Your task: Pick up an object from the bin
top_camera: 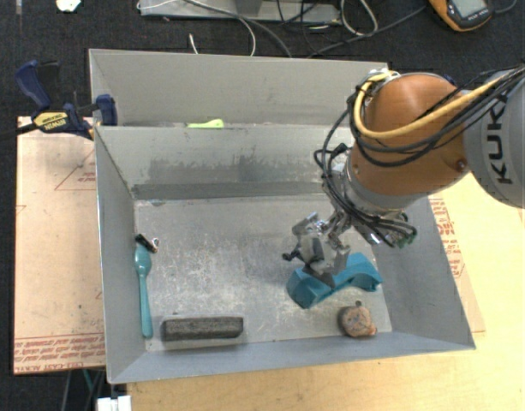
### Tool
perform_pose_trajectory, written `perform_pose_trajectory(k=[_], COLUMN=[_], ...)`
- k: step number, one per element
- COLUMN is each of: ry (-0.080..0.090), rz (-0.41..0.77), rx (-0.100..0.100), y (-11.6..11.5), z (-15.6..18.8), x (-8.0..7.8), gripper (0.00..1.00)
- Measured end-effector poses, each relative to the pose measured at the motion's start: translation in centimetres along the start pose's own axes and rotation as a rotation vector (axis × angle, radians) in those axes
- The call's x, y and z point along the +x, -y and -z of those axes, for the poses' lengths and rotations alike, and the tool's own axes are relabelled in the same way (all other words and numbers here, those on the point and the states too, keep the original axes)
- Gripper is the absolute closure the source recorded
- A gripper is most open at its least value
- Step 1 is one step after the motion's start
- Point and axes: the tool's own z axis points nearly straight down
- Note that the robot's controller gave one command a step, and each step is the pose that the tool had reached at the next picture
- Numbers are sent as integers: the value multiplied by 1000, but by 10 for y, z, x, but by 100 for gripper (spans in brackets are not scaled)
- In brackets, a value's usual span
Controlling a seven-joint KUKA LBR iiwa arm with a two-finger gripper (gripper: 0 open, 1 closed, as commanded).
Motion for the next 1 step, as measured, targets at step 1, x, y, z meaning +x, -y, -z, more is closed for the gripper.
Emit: perform_pose_trajectory(k=[1], ry=[8], rz=[156], rx=[6], y=[5], z=[-33], x=[4], gripper=[100])
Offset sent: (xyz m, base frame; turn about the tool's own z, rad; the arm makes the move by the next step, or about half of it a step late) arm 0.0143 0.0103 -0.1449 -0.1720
